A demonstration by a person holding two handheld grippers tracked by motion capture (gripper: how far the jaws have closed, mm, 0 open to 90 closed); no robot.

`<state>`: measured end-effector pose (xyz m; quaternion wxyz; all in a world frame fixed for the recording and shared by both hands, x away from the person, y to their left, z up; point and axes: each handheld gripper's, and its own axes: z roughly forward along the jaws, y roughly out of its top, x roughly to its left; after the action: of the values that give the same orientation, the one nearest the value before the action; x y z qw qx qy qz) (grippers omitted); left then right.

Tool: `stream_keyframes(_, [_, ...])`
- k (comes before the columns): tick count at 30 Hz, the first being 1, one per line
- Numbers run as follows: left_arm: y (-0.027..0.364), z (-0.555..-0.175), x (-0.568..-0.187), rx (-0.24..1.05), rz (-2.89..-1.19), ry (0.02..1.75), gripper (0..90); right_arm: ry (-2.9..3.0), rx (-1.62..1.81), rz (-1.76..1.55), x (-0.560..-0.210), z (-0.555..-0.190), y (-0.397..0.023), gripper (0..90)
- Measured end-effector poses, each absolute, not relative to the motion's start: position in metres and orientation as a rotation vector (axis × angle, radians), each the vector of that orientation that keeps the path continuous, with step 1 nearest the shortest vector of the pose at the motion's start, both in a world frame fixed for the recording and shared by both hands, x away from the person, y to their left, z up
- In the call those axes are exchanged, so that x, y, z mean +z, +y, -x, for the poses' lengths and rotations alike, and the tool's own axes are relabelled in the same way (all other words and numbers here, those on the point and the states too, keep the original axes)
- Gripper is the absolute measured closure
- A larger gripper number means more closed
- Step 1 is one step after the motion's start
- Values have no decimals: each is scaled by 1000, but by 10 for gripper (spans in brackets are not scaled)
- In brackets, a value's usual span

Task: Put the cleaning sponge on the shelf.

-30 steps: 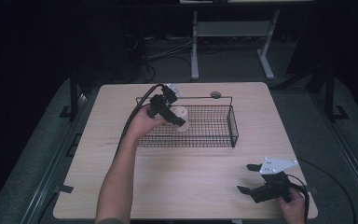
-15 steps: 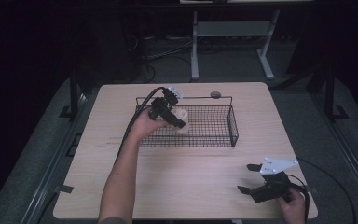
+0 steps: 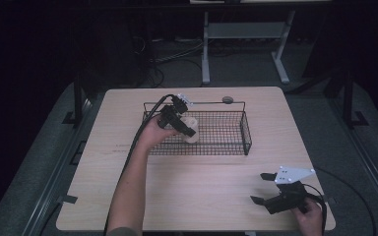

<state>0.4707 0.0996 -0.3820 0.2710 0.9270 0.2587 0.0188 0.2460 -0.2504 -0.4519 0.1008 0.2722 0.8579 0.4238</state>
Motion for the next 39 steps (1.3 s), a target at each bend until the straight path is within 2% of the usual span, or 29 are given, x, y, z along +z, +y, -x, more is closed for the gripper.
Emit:
stream_keyframes(23, [94, -478, -400, 14, -2569, 727, 268, 2532, 1256, -797, -452, -246, -251, 136])
stream_keyframes(39, [95, -478, -399, 24, -2584, 741, 249, 2529, 1260, -794, -452, -246, -250, 136])
